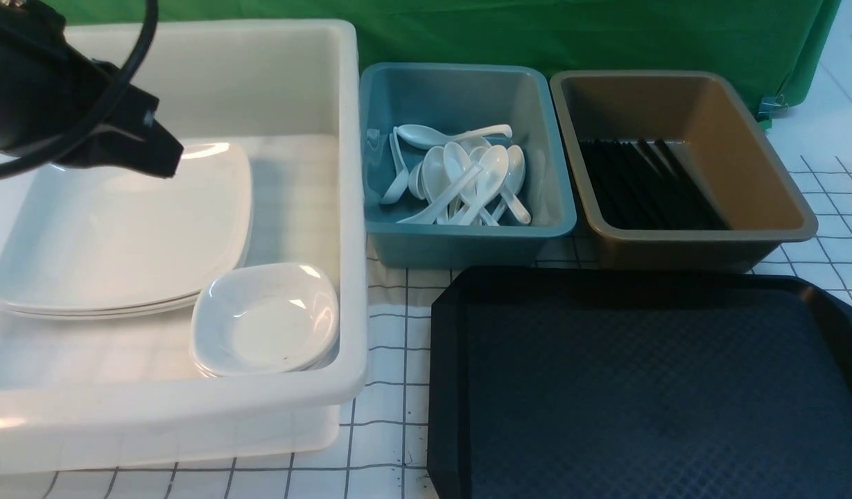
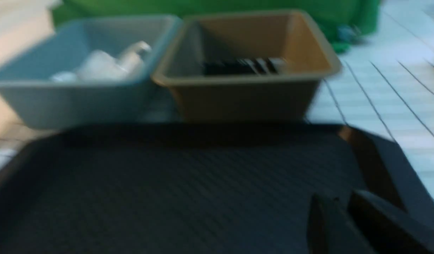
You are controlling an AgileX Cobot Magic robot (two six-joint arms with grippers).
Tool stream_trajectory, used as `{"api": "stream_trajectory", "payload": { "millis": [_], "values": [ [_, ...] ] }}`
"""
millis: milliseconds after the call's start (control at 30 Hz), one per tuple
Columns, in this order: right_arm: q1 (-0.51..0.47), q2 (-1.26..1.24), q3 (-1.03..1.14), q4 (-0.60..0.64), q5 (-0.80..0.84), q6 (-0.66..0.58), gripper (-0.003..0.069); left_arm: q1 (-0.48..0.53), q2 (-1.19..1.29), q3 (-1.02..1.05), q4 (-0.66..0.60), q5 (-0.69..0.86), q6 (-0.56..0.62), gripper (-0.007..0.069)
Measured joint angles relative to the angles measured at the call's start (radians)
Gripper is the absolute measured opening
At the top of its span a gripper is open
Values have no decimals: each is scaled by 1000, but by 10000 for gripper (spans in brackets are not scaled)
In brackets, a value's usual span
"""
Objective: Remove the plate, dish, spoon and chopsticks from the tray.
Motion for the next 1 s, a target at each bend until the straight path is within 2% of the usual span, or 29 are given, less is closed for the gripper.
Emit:
{"api": "stream_trajectory", "payload": {
  "millis": [67,200,733,1000],
  "values": [
    [-51,0,1,0,-18,0,104,0,0,0,0,0,4,-3],
    [-83,0,1,0,-26,0,115,0,0,0,0,0,8,-3],
    [-91,0,1,1,-26,-2,146,0,-2,1,-7,75,16,-3],
    [-91,0,1,1,-26,-136,165,0,-87,10,-40,83,16,-2]
  ]
}}
